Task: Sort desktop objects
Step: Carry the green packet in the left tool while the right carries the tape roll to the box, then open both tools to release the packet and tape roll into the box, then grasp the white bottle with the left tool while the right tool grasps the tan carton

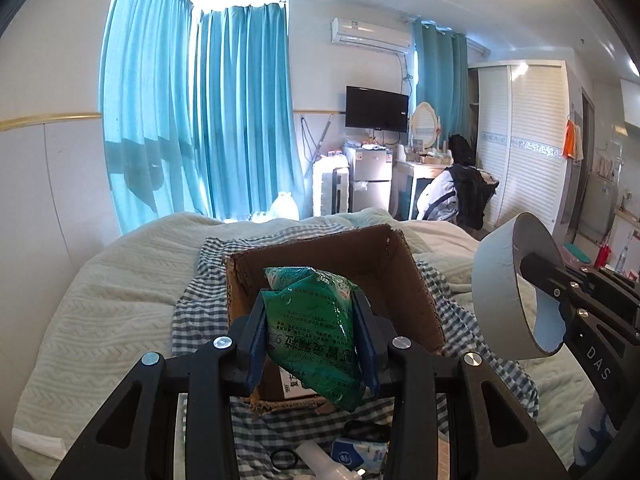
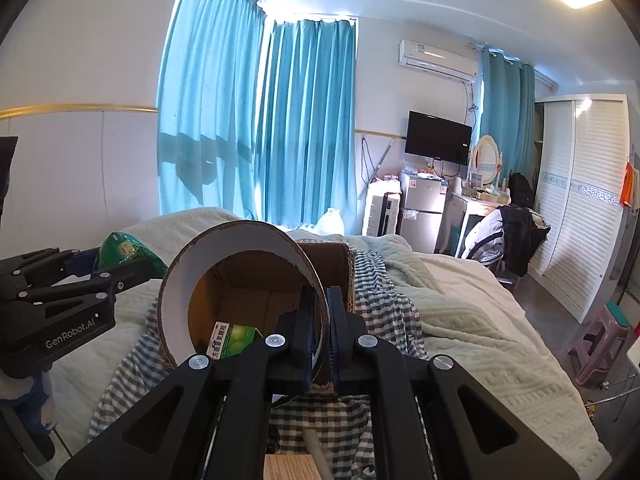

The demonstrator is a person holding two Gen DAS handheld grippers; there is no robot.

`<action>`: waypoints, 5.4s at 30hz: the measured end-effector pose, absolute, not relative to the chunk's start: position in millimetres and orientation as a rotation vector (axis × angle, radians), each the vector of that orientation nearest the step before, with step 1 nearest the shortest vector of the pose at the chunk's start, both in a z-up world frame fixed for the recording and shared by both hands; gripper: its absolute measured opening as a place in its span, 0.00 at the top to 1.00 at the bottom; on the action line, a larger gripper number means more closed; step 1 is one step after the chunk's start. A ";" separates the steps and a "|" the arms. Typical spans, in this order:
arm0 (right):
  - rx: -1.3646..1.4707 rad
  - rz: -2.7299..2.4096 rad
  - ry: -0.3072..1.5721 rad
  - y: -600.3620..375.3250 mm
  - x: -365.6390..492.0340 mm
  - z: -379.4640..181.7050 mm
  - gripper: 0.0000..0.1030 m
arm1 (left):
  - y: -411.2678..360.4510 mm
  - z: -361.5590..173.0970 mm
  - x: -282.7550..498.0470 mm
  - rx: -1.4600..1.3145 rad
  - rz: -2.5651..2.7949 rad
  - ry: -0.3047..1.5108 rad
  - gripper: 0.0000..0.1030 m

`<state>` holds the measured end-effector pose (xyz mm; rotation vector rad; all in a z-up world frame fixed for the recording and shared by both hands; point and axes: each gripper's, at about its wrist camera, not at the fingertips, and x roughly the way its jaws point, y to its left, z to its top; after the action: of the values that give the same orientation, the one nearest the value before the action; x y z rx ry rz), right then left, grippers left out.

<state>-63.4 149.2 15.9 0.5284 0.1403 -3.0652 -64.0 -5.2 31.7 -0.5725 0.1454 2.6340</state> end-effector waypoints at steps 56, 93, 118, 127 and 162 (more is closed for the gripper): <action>0.876 -2.973 0.170 153.9 -227.2 -42.8 0.12 | 9.6 7.2 -194.1 -0.717 2.679 0.074 0.07; 0.863 -2.849 -0.144 195.0 -120.4 36.0 0.04 | -46.8 39.9 -76.0 -0.689 2.657 0.088 0.05; 1.116 -2.724 0.073 189.9 -60.9 -106.3 0.20 | -14.5 -119.0 1.5 -1.228 2.464 0.198 0.37; 1.269 -2.628 0.078 198.0 -68.6 -150.5 0.27 | 5.9 -169.0 9.3 -1.439 2.341 0.172 0.39; 1.489 -2.438 0.072 193.2 -97.0 -222.9 0.19 | 14.2 -233.9 -15.4 -1.586 2.235 0.059 0.34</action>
<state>-97.0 193.2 -222.9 1.4894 0.0718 -2.4375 -15.4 14.2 -233.9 -1.5864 0.0587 2.2352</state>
